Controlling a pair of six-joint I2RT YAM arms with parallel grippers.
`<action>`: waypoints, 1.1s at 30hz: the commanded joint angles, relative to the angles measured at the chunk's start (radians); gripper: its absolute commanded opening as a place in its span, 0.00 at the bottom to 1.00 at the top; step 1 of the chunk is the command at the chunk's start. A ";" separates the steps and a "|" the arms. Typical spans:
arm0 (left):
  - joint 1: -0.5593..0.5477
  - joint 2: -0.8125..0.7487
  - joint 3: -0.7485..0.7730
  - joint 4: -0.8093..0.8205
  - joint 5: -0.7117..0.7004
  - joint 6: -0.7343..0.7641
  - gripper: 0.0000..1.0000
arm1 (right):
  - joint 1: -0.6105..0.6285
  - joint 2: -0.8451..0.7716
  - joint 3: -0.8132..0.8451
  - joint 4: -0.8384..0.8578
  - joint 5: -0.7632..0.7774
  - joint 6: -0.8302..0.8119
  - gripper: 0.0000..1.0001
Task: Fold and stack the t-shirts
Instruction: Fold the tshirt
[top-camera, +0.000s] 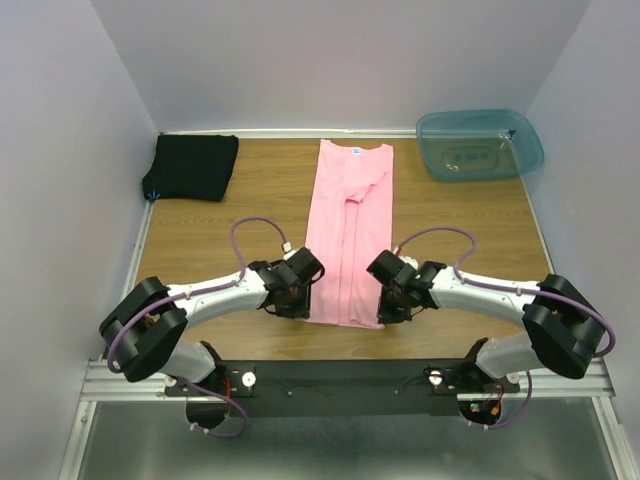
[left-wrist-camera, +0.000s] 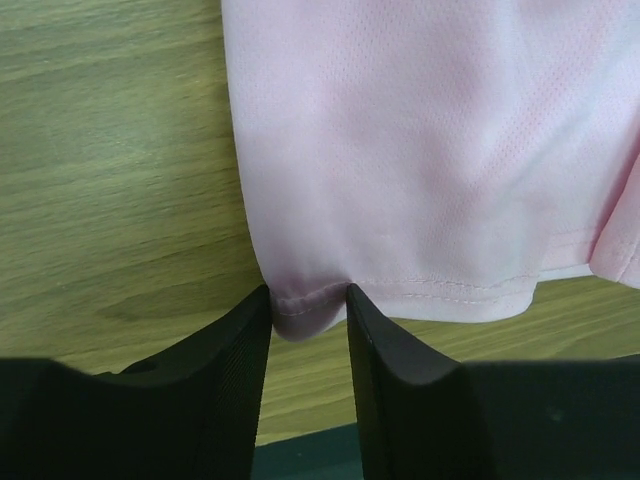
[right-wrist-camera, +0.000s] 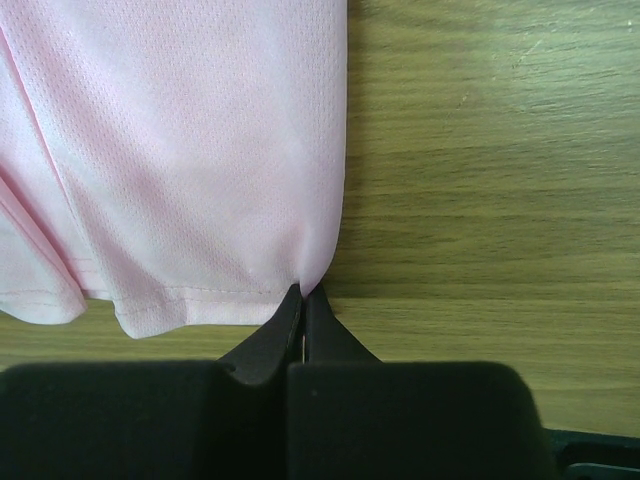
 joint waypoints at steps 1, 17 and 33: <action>-0.021 0.067 -0.056 -0.036 -0.027 -0.044 0.43 | 0.008 -0.002 -0.041 -0.044 0.025 0.016 0.01; -0.012 0.038 0.151 -0.188 -0.004 0.078 0.00 | -0.011 -0.038 0.100 -0.184 -0.007 -0.064 0.01; 0.306 0.333 0.699 -0.145 -0.091 0.336 0.00 | -0.344 0.224 0.562 -0.179 0.147 -0.395 0.00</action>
